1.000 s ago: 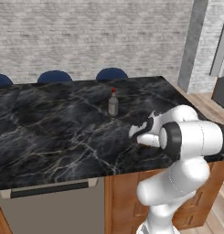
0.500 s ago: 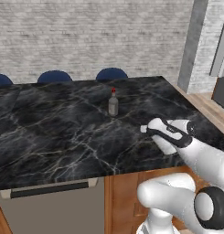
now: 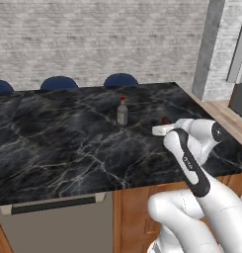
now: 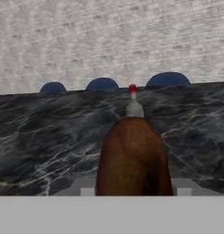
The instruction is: Place the beer and liquor on the top shelf of the fridge to keep them out of children's reach, and place the sweet potato on lower shelves for easy access.
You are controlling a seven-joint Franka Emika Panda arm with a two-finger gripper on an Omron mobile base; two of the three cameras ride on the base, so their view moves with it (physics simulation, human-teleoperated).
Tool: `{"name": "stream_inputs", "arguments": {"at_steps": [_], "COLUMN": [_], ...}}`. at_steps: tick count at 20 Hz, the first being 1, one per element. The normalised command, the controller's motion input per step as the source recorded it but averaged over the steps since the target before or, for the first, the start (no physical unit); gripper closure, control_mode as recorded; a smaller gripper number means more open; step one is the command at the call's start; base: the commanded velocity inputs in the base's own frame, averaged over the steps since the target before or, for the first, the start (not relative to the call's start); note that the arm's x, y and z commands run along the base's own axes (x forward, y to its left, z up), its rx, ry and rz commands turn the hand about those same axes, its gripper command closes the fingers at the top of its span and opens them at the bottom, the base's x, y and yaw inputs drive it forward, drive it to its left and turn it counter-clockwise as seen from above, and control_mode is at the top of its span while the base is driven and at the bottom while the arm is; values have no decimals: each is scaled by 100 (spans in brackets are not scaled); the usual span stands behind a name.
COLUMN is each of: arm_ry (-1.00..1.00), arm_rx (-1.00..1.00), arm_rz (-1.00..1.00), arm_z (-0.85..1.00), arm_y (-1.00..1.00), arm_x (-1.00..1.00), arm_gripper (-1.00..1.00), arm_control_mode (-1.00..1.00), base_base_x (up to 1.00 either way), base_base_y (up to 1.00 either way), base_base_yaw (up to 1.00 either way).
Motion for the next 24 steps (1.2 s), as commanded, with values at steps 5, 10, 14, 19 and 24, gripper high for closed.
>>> {"name": "stream_inputs", "arguments": {"at_steps": [5,10,14,19,24], "arm_ry": [1,5,10,16,8], "arm_rx": [-23,-26,-31,-27,-13], "arm_rz": [0,0,0,-2,-1], "arm_z": [100,84,13,0,2], "arm_y": [23,0,0,0,0], "arm_x": [-68,-88,-94,-69,-15], "arm_gripper": [100,100,100,100,100], "arm_control_mode": [-100,-100,-100,-100,-100], "base_base_x": [0,0,0,0,0], "base_base_y": [0,0,0,0,0], "base_base_yaw": [0,0,0,0,0]}}
